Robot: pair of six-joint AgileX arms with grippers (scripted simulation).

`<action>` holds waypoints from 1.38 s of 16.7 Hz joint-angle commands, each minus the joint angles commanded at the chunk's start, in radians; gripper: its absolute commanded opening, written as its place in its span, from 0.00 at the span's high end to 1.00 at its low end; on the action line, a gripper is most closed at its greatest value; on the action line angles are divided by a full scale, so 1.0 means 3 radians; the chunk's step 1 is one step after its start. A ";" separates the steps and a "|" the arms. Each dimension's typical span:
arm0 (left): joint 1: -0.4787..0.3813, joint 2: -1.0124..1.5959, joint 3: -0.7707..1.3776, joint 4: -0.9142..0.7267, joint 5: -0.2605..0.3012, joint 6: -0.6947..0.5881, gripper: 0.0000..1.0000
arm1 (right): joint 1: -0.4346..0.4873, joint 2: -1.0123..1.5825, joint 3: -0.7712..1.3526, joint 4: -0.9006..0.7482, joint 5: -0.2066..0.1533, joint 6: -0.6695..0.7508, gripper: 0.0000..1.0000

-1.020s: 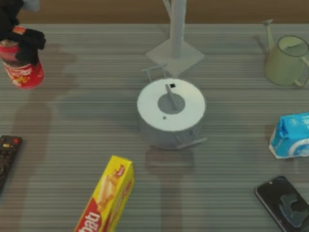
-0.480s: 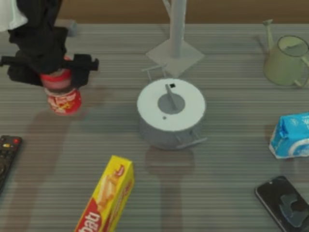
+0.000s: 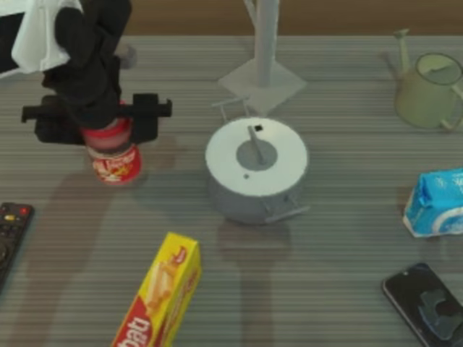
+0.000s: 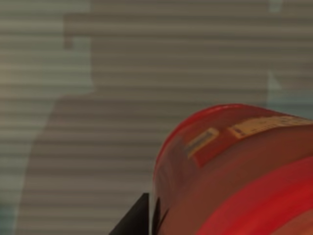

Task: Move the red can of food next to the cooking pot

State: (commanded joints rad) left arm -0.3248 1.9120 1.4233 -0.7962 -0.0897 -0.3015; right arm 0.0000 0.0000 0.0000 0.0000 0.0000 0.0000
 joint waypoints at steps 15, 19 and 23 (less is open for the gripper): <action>0.0030 0.0314 -0.0238 0.0555 0.0012 0.0033 0.85 | 0.0000 0.0000 0.0000 0.0000 0.0000 0.0000 0.00; 0.0030 0.0314 -0.0238 0.0555 0.0012 0.0033 0.55 | 0.0000 0.0000 0.0000 0.0000 0.0000 0.0000 0.00; 0.0030 0.0314 -0.0238 0.0555 0.0012 0.0033 0.25 | 0.0000 0.0000 0.0000 0.0000 0.0000 0.0000 0.00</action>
State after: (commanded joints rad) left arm -0.3158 2.0062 1.3519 -0.6297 -0.0862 -0.2917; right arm 0.0000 0.0000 0.0000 0.0000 0.0000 0.0000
